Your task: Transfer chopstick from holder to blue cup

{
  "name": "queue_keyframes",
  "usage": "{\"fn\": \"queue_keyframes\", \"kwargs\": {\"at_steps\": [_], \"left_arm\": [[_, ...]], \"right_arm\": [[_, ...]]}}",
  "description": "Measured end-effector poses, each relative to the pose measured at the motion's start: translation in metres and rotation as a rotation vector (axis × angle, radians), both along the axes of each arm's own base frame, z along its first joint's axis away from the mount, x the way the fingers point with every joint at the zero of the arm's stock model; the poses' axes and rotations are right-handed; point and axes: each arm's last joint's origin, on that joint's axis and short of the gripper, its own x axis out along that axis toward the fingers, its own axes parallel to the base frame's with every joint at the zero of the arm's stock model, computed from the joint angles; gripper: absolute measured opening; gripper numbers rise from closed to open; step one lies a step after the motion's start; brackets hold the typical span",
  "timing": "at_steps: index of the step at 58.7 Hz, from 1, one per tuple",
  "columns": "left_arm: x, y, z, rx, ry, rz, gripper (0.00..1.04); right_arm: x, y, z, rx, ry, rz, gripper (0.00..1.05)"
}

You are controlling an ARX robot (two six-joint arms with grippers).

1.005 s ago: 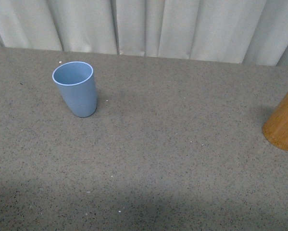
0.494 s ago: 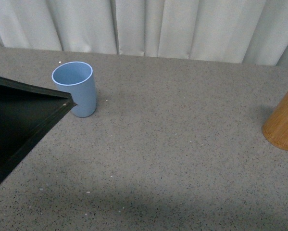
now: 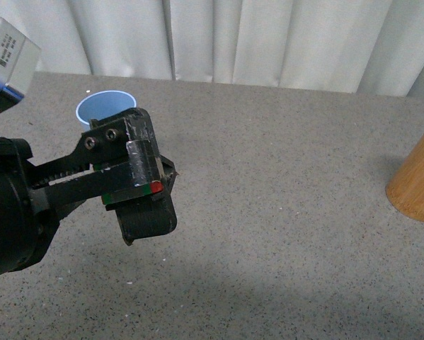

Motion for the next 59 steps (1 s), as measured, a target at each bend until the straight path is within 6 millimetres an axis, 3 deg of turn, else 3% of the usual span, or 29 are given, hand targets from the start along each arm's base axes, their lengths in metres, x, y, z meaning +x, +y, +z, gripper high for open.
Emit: {"fn": "queue_keyframes", "kwargs": {"at_steps": [33, 59], "left_arm": [[0.040, -0.019, -0.004, 0.078, 0.069, 0.140, 0.98], [0.069, -0.010, -0.003, 0.058, 0.100, 0.274, 0.98]], "right_arm": [[0.000, 0.000, 0.000, 0.000, 0.000, 0.000, 0.95], [0.000, 0.000, 0.000, 0.000, 0.000, 0.000, 0.95]]}}
